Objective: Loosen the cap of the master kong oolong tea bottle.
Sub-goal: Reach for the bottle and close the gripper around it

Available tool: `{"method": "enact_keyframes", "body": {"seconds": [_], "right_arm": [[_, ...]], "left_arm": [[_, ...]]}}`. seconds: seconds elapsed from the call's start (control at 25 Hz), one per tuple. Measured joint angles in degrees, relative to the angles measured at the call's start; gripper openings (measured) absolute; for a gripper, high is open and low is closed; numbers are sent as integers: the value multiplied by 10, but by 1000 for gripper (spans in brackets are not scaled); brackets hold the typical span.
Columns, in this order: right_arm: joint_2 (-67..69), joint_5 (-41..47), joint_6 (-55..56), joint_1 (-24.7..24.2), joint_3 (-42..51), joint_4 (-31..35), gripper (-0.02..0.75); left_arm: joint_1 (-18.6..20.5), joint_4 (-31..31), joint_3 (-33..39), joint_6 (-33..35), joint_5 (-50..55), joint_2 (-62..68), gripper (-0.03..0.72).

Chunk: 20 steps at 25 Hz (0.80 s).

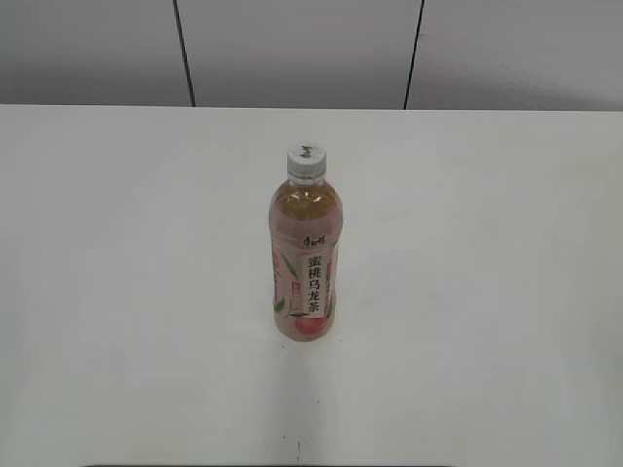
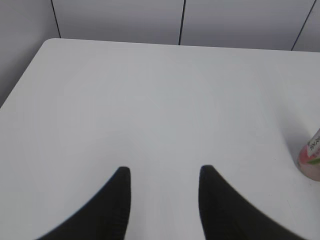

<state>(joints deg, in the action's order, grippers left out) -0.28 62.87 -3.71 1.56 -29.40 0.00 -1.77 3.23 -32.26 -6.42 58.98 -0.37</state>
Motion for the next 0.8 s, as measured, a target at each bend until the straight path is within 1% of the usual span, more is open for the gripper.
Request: {"method": "enact_keyframes", "body": {"seconds": [0.8], "right_arm": [[0,0,0,0,0,0,554]], "left_arm": [[0,0,0,0,0,0,280]]}}
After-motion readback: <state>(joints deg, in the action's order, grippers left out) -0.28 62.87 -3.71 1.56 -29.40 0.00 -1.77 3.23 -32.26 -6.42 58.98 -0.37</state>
